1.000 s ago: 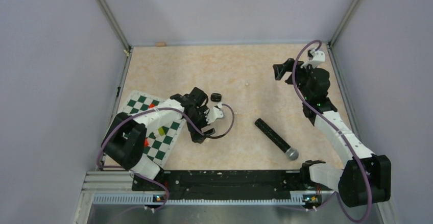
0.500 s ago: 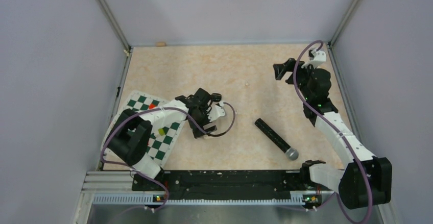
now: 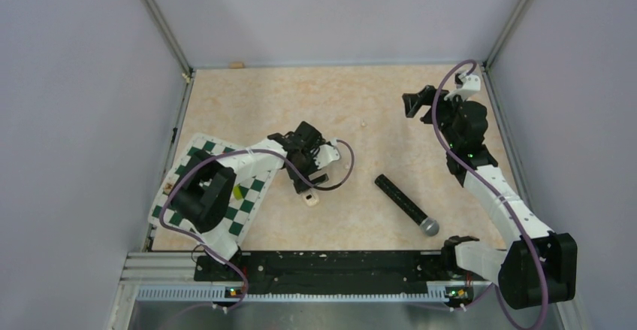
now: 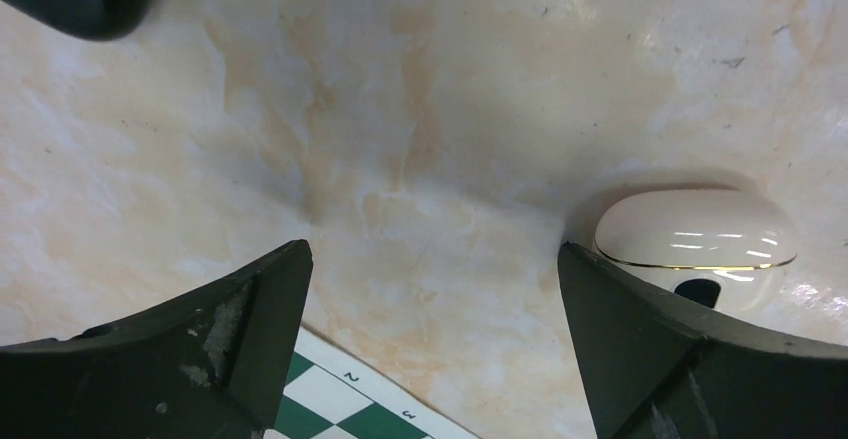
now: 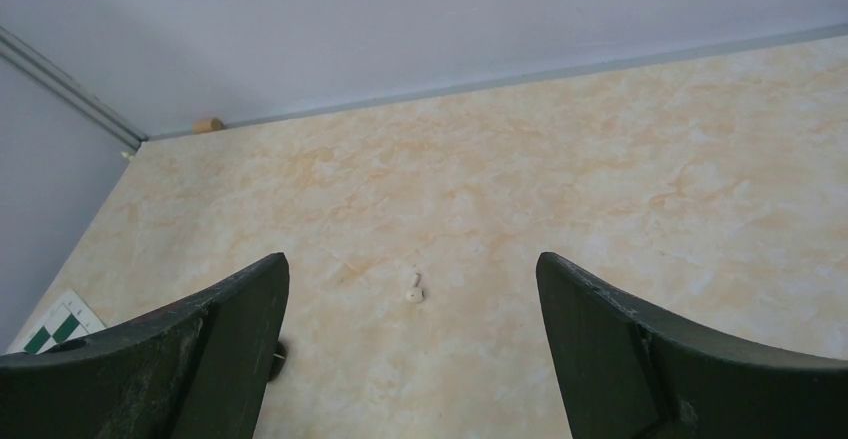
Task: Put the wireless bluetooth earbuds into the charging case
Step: Pick up the charging case at the center of the board.
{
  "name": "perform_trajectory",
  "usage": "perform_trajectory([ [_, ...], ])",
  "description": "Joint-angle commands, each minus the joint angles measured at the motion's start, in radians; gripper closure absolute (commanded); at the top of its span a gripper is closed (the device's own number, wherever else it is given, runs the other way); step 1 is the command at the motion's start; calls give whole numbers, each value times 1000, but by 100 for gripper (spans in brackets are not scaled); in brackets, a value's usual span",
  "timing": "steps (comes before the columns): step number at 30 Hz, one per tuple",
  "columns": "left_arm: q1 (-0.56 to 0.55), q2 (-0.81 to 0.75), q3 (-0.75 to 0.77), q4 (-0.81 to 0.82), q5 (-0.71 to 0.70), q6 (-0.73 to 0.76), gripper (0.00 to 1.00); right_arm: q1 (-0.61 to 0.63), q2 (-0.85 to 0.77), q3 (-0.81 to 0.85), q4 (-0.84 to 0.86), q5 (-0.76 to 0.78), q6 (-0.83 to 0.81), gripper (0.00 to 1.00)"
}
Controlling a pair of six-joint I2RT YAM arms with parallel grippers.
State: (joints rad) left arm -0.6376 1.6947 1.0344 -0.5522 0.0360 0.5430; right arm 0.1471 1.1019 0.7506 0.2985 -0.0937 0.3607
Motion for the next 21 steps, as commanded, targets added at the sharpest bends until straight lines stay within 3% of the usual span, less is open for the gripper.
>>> perform_trajectory([
  [1,-16,6,59,6,10,-35,1,-15,-24,-2,31,14,0,8],
  [7,24,-132,-3,76,-95,-72,1,-17,-24,-2,34,7,0,8],
  [14,53,-308,-138,112,114,-54,5,-17,-13,-2,35,7,-1,8],
  [17,39,-325,-175,105,217,-70,12,-18,-17,-2,34,13,-4,8],
  [21,16,-313,-213,103,286,-96,12,-20,-18,-2,34,18,-6,8],
])
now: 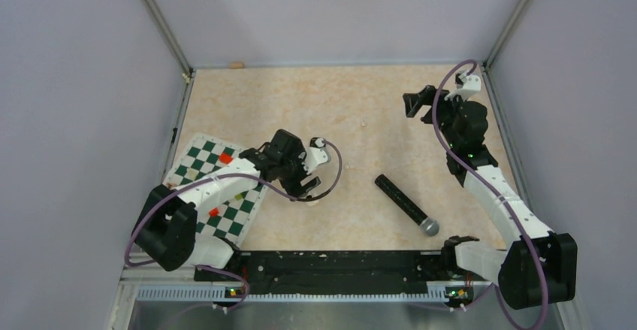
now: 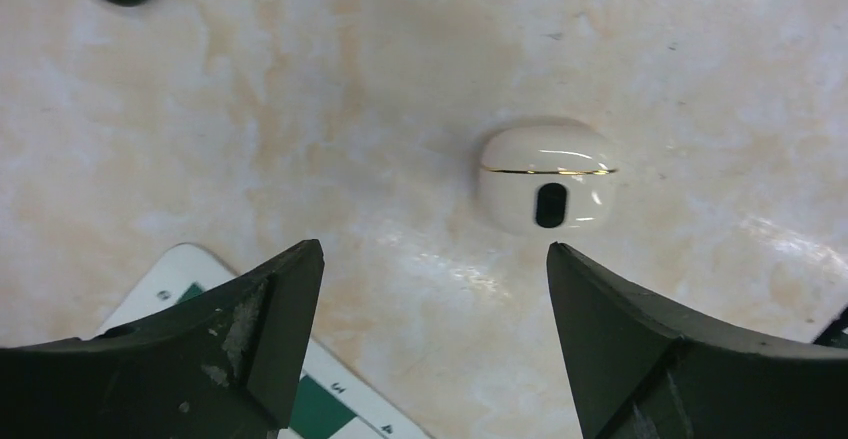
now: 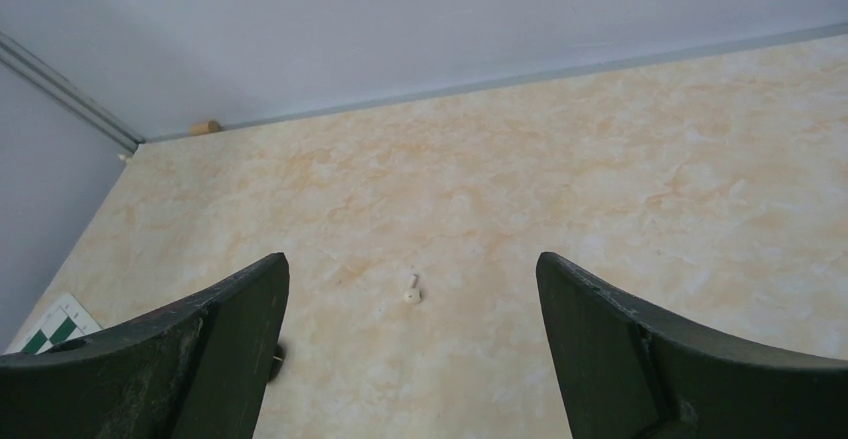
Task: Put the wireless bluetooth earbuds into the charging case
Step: Pick up the charging case at the center of the board.
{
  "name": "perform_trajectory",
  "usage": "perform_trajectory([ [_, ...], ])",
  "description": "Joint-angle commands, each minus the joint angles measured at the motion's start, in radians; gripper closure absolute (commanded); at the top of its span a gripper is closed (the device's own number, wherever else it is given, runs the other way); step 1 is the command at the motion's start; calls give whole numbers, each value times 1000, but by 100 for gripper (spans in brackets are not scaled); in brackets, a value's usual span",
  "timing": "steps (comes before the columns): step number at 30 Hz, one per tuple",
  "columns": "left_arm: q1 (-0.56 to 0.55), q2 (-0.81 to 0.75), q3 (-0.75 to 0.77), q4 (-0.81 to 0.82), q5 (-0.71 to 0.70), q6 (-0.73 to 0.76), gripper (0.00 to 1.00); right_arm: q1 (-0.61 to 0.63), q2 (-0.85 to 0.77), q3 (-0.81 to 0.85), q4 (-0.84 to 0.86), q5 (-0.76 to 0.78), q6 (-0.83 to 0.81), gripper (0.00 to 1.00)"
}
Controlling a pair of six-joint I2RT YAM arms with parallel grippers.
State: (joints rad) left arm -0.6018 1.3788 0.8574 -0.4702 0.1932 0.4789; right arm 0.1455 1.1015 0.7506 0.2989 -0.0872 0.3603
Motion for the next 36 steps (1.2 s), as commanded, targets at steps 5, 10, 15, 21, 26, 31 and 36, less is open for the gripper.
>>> perform_trajectory([
  [5,-25,34,-49,21,176,-59,12,-24,-17,-2,34,16,-9,8],
  [10,-46,64,-39,22,187,-72,12,-23,-15,-2,34,17,-10,8],
  [15,-67,122,-30,27,143,-83,13,-26,-18,0,32,20,-11,8],
  [21,-75,158,-22,43,104,-92,15,-26,-18,0,32,20,-11,8],
  [26,-82,173,-14,44,100,-92,17,-29,-17,0,32,20,-11,8],
  [31,-93,184,-14,44,89,-89,20,-28,-18,0,32,21,-12,8],
  [36,-112,202,-11,42,69,-80,25,-28,-17,0,32,22,-12,8],
])
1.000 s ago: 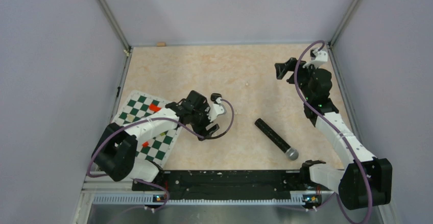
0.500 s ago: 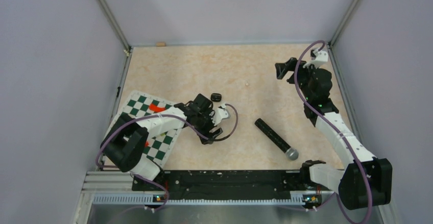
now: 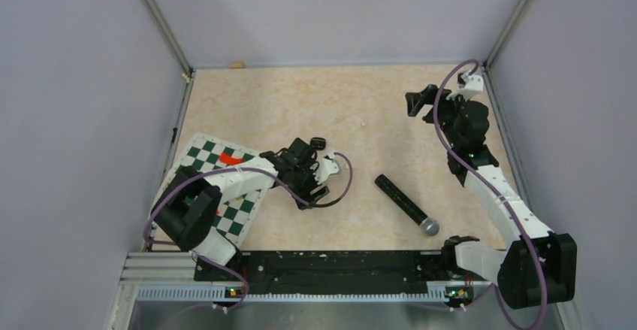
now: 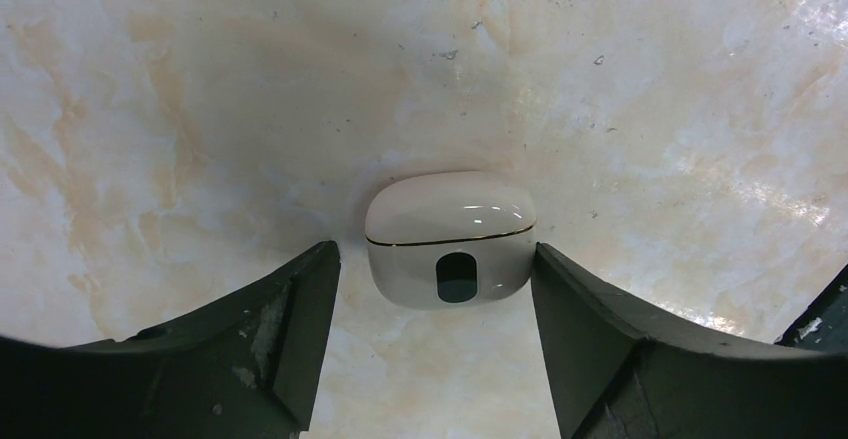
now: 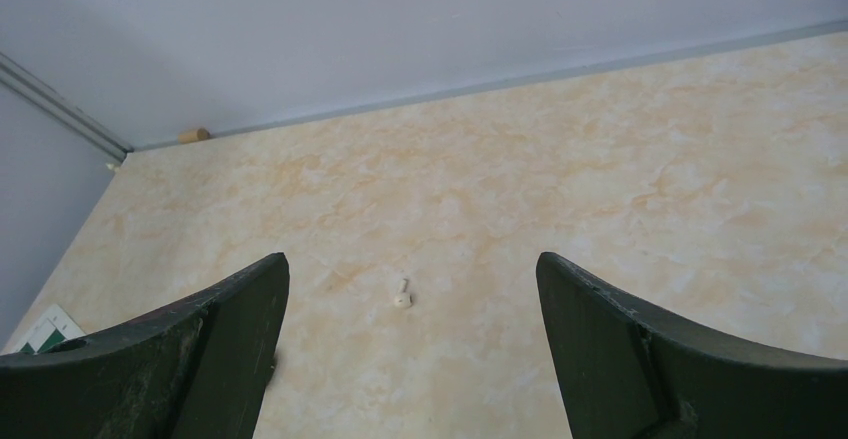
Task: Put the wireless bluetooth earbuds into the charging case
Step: Pick up the charging case at the center of the board.
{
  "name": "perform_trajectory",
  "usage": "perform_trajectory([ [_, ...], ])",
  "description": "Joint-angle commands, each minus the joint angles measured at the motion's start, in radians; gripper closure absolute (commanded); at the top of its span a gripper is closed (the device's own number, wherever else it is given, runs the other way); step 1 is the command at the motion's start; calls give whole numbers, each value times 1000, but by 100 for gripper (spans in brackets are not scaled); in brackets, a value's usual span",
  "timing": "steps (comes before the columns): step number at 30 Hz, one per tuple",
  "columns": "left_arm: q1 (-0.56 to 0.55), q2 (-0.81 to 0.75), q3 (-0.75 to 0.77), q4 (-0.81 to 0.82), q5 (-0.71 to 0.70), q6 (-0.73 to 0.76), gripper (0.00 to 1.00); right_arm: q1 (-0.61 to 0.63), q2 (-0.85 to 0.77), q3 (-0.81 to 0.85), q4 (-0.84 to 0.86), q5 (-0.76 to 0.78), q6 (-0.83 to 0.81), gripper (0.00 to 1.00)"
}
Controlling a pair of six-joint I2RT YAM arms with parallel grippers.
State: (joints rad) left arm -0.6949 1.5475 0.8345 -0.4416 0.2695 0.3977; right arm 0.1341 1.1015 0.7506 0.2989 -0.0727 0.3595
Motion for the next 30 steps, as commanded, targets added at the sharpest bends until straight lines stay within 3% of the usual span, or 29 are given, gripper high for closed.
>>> perform_trajectory([
  [1,-24,38,12,12,-13,4,26,-16,-17,0,32,8,-11,8],
  [4,-32,47,12,11,-18,8,31,-16,-16,0,32,8,-12,8],
  [9,-34,60,18,3,-16,13,48,-16,-16,0,34,8,-13,8],
  [16,-34,26,33,-10,-41,40,53,-17,-17,-4,48,-37,-11,8],
  [25,-34,-156,129,-39,-46,249,51,-12,35,-52,230,-417,94,13],
  [30,-34,-203,223,29,-27,280,52,35,58,-49,271,-576,87,17],
])
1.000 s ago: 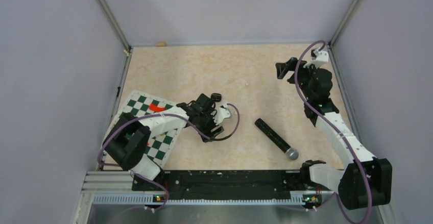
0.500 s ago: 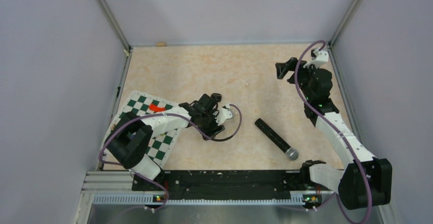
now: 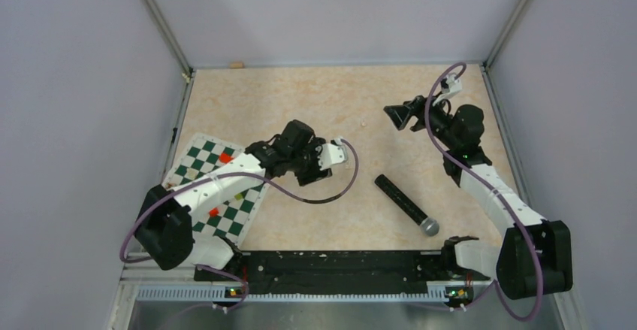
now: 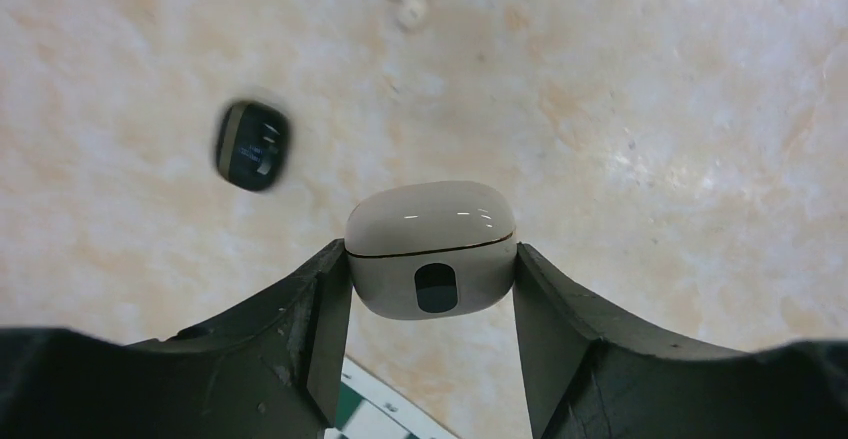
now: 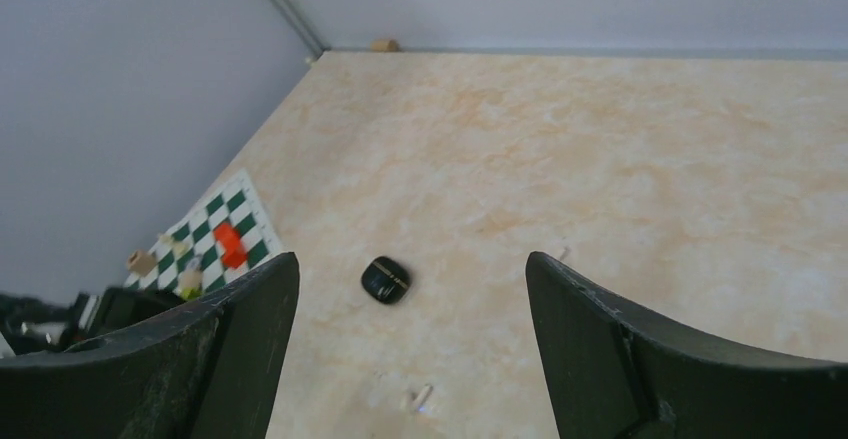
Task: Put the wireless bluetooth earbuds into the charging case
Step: Pick up the charging case at the center of the board.
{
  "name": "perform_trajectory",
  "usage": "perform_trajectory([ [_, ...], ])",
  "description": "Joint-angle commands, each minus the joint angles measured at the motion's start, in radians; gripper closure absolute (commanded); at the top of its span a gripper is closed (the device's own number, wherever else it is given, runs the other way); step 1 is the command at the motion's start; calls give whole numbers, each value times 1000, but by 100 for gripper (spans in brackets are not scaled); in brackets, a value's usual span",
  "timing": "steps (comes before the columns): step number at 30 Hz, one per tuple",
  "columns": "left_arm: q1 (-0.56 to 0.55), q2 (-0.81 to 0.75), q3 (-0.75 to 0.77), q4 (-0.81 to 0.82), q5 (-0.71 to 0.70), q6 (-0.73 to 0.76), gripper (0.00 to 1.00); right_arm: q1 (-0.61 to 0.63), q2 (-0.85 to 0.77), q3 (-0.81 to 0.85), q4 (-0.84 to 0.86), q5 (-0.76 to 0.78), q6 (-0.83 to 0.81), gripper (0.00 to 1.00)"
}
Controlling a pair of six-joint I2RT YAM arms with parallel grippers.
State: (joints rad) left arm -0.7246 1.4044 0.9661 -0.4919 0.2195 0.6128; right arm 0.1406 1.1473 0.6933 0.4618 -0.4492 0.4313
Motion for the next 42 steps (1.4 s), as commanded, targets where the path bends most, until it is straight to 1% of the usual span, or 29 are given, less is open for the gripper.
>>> perform_trajectory([
  [1,-5,-61,112,95,25,60,52,43,20,19,95,-244,-4,18],
  [4,-5,-43,191,83,33,25,53,90,33,43,66,-345,-53,18],
  [6,-5,-39,213,75,52,-2,54,119,34,40,67,-377,-75,18],
  [10,-4,-60,190,89,111,-65,54,155,45,36,77,-426,-89,19],
  [13,-4,-71,170,103,133,-82,54,196,56,29,107,-489,-85,19],
  [17,-4,-73,168,106,164,-98,53,252,94,8,162,-462,-54,20],
  [22,-4,-79,173,104,204,-115,53,269,170,8,230,-404,38,31],
  [24,-4,-80,173,105,211,-119,54,279,205,20,230,-410,61,38],
  [27,-5,-81,165,112,219,-120,54,306,238,43,196,-424,74,46],
  [30,-4,-89,155,120,218,-119,53,336,249,51,145,-448,35,47],
  [33,-4,-98,140,130,222,-116,53,361,235,25,163,-422,18,47],
  [37,-4,-105,127,137,222,-113,53,375,225,11,181,-400,8,50],
  [40,-3,-107,128,141,211,-114,53,377,223,18,178,-422,21,56],
  [42,-4,-110,126,145,204,-113,53,378,219,17,165,-423,20,58],
])
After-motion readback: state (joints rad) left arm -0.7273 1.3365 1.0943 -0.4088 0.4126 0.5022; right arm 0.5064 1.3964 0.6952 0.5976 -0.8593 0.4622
